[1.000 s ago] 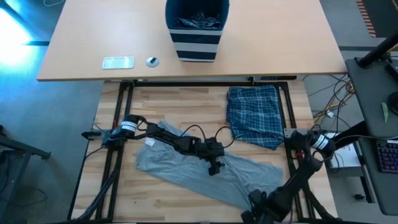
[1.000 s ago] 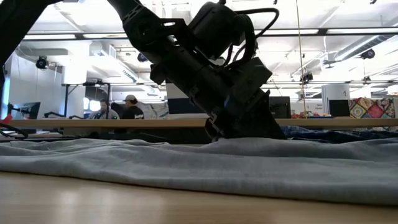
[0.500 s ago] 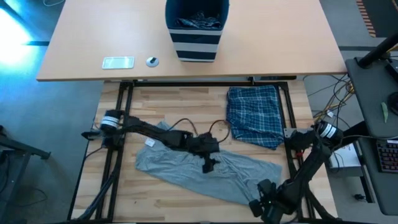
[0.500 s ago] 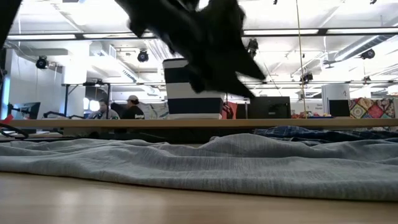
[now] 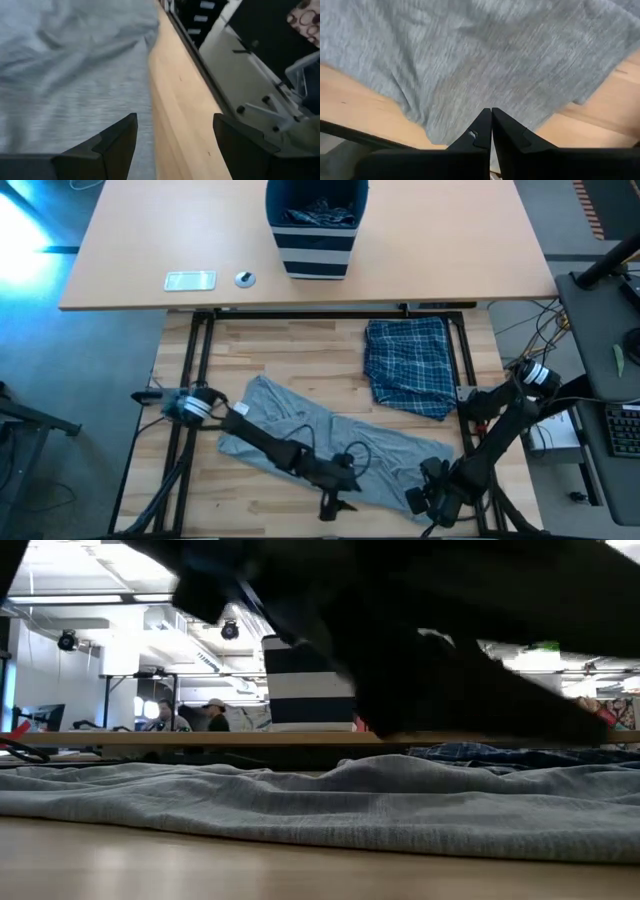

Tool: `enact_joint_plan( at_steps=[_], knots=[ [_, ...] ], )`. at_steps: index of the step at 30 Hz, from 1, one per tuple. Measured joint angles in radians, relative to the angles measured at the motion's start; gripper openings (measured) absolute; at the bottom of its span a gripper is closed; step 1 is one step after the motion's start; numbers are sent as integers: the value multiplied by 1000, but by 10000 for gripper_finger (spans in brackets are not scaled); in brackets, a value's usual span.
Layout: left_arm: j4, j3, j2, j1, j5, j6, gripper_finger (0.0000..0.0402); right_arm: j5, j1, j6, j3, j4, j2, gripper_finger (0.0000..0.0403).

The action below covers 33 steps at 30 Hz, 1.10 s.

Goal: Fold Laundry from Bin
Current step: Fold the gray shirt

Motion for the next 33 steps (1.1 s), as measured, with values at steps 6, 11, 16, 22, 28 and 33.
enact_joint_plan(
  at_steps=[6,11,16,22,28,33],
  knots=[
    [-5,38,66,-9,87,5,245,-6,-3,0,-74,-1,2,9],
    [-23,-32,55,-31,128,-10,245,-51,-2,-3,-162,5,-37,9],
    [25,-126,25,-58,122,-82,245,-21,-4,-5,-217,3,-111,9],
    [25,-128,-21,-42,109,-123,245,-18,-2,-6,-185,-6,-188,9],
    [54,-26,-36,14,78,-113,245,20,3,-5,-62,16,-167,9],
    [-14,-55,-108,88,71,-149,245,22,24,-16,8,40,-15,9]
  ],
)
